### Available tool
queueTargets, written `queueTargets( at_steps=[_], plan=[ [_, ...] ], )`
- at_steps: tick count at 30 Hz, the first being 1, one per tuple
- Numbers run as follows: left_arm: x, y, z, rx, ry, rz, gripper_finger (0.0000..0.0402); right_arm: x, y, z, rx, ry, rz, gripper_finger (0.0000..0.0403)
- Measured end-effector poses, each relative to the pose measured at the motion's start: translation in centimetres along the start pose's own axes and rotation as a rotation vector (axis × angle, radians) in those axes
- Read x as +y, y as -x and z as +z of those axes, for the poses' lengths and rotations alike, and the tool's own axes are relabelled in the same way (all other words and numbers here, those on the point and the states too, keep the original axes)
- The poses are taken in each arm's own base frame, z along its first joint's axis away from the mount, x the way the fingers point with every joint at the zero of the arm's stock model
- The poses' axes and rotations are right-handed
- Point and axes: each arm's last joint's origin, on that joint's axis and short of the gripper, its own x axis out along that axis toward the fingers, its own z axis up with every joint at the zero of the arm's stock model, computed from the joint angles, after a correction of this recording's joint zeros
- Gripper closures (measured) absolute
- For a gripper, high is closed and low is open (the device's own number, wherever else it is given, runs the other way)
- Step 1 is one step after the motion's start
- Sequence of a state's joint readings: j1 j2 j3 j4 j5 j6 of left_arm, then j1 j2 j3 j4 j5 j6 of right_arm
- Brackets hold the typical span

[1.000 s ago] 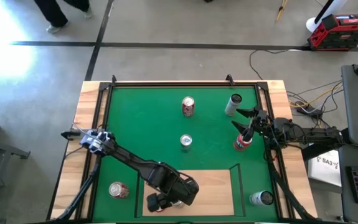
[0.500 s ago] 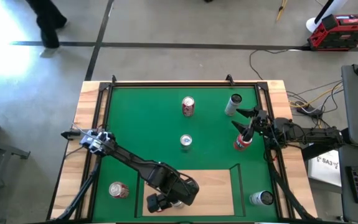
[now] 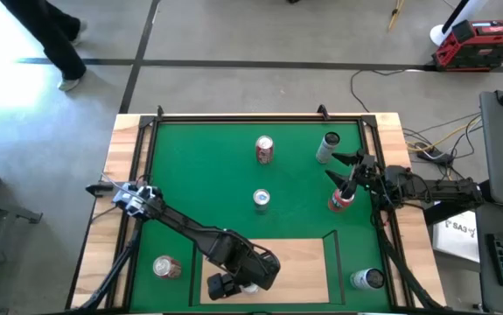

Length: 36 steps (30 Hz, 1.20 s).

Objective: Place canned beverage on shelf
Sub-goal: Put the left blue soda can on the shelf

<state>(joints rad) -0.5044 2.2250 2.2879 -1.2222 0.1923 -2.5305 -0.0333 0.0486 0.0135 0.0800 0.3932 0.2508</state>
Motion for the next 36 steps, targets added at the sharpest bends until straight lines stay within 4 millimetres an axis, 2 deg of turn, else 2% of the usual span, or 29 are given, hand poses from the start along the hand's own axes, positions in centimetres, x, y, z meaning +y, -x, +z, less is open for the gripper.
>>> queueTargets(
  at_steps=[9, 27, 31, 36],
  plan=[
    [-0.05, 0.2, -0.12, 0.009, -0.002, -0.006, 0.0105, 0.0, 0.0, 0.0, 0.0, 0.0, 0.0, 0.0022],
    [0.04, 0.54, 0.01, -0.023, -0.079, -0.017, 0.0102, 0.0, 0.0, 0.0, 0.0, 0.0, 0.0, 0.0022],
    [0.04, 0.52, 0.01, -0.023, -0.086, -0.017, 0.0114, 0.0, 0.0, -0.01, 0.0, 0.0, 0.0, 0.0022],
    [-0.03, 0.27, -0.1, -0.015, -0.105, -0.019, 0.0149, 0.0, 0.0, -0.01, 0.0, 0.0, 0.0, 0.0022]
  ],
)
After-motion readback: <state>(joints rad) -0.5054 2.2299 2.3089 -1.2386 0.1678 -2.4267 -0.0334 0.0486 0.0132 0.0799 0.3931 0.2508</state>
